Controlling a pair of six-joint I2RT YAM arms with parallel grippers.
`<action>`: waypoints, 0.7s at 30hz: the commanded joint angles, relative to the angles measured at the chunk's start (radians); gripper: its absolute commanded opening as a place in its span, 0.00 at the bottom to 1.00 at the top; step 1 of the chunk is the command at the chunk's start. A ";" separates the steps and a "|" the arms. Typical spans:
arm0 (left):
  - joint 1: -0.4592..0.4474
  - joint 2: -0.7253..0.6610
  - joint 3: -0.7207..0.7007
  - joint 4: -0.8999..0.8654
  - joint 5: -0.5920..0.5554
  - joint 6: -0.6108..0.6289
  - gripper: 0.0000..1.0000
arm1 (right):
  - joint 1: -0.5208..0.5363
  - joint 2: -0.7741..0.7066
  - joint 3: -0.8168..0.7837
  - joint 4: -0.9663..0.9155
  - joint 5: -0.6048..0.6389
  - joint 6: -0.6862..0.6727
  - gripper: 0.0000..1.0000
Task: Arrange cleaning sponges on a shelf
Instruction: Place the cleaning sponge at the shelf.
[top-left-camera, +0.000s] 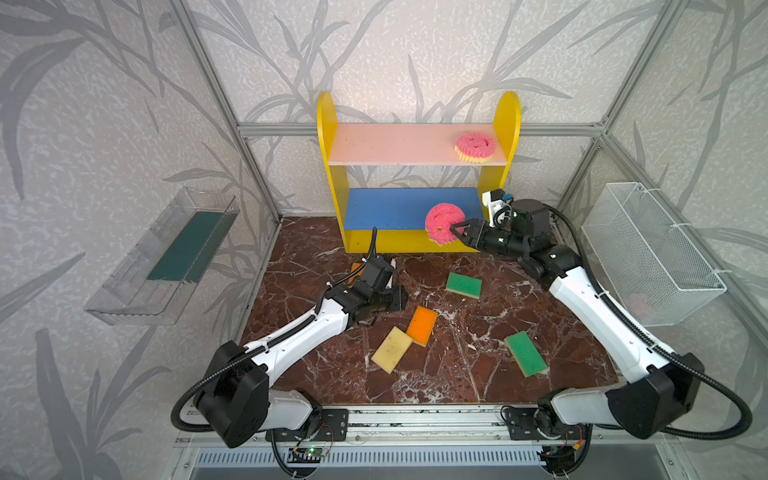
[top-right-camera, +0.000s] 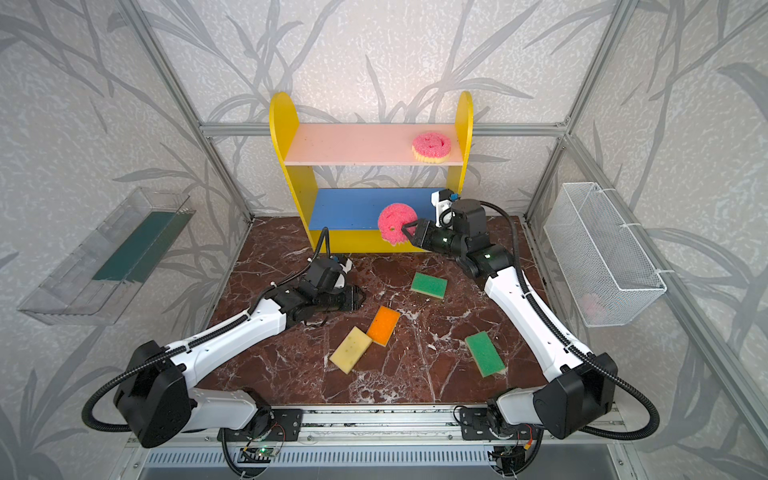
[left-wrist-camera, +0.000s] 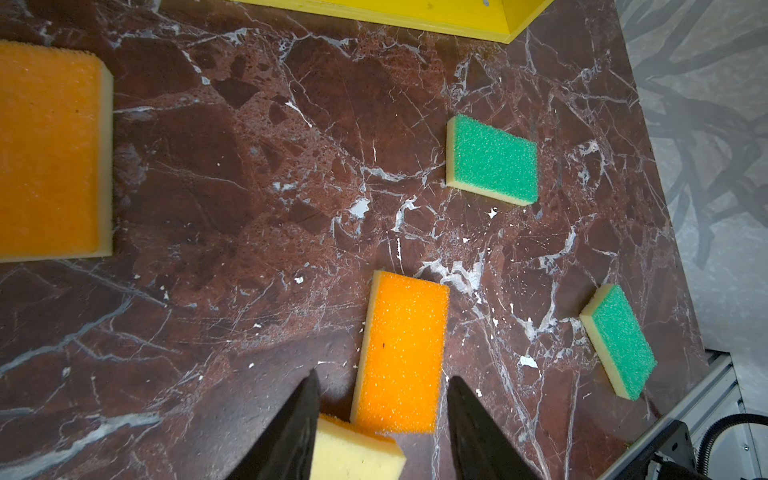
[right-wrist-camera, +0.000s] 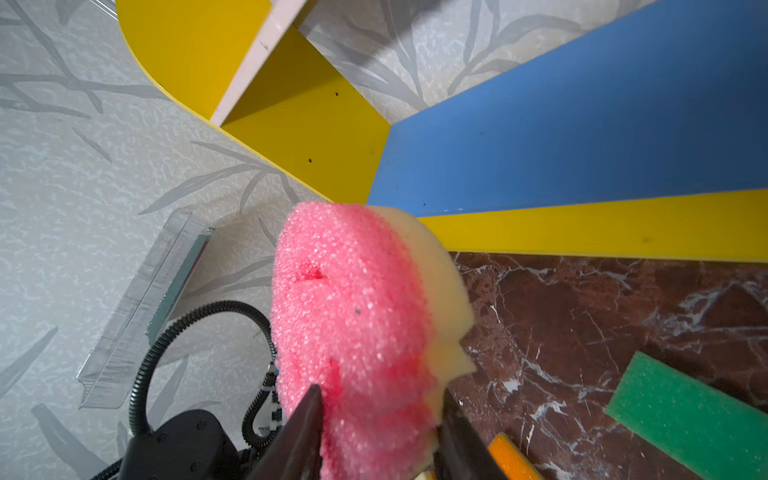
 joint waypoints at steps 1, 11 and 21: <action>0.005 -0.047 -0.030 -0.028 0.012 0.005 0.52 | 0.009 0.043 0.099 -0.008 0.030 -0.009 0.42; 0.004 -0.095 -0.051 -0.054 0.017 0.021 0.53 | 0.021 0.190 0.281 0.060 0.072 -0.017 0.42; 0.004 -0.103 -0.057 -0.061 0.027 0.022 0.53 | 0.032 0.300 0.392 0.170 0.088 0.009 0.43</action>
